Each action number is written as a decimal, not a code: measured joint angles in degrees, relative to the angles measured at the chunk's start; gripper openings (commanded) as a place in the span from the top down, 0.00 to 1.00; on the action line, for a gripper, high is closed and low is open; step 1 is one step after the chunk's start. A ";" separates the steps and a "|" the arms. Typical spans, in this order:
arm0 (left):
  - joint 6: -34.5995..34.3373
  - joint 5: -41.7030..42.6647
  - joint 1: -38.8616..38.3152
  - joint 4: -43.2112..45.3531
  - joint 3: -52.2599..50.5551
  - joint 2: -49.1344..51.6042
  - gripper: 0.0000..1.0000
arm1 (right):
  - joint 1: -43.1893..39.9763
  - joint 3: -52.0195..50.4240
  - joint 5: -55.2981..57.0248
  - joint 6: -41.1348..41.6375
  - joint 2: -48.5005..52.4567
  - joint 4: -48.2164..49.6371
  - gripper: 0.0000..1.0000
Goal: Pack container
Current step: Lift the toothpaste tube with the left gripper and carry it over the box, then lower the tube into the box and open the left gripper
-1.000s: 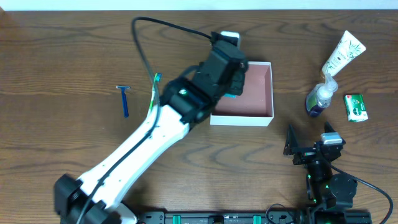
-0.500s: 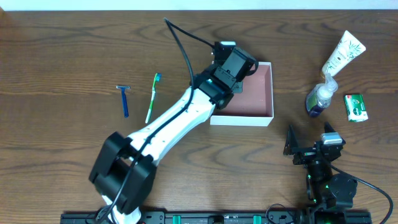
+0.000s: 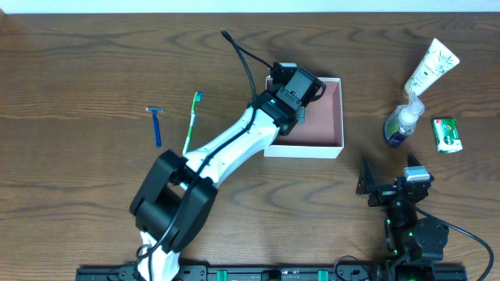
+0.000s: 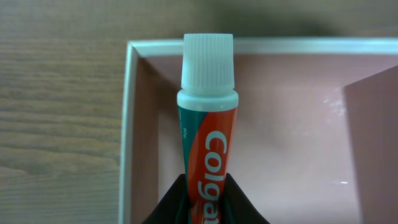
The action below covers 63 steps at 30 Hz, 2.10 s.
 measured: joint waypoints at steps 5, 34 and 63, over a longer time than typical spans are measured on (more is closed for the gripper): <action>-0.02 0.17 0.00 0.00 0.00 3.02 0.83 | 0.00 0.00 0.00 0.00 0.00 0.00 0.01; -0.17 0.17 0.00 -1.99 0.00 4.94 0.76 | 0.00 0.00 0.00 0.00 0.00 0.00 0.01; 9.03 3.32 3.34 -13.33 2.49 -12.50 0.53 | 0.00 0.00 0.00 0.00 0.00 0.00 0.01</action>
